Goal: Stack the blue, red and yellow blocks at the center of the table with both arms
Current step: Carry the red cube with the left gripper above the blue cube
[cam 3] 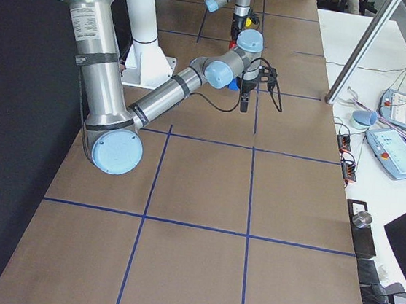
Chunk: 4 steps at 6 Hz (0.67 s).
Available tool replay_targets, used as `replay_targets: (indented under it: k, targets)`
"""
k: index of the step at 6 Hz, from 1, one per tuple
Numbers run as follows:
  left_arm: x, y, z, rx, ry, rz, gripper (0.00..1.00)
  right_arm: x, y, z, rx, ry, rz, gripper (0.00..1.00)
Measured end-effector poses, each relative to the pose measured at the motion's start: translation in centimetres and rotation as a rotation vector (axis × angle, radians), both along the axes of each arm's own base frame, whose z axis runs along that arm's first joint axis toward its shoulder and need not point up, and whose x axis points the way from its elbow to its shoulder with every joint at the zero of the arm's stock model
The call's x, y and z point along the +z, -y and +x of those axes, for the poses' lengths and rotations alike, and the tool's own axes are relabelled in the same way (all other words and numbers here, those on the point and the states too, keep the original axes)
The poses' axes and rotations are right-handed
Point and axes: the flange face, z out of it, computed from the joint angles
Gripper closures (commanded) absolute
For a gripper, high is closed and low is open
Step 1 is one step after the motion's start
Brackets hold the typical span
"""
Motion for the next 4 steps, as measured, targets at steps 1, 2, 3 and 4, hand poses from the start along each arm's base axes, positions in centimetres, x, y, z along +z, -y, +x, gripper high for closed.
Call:
replay_targets:
  k: [1, 2, 3, 4]
  targets:
    - [-5.7, -0.8, 3.4, 0.060, 0.017, 0.079, 1.00, 1.6, 0.2, 2.2, -0.017, -0.013, 0.022, 0.00]
    - [-9.8, -1.5, 7.1, 0.091, 0.038, 0.157, 1.00, 2.5, 0.2, 3.1, -0.021, -0.020, 0.027, 0.00]
    - [-11.8, -1.1, 10.3, 0.104, 0.068, 0.204, 1.00, 2.9, 0.1, 3.4, -0.022, -0.023, 0.026, 0.00]
    - [-12.5, -0.5, 12.1, 0.117, 0.093, 0.234, 1.00, 3.0, 0.1, 3.5, -0.022, -0.023, 0.028, 0.00]
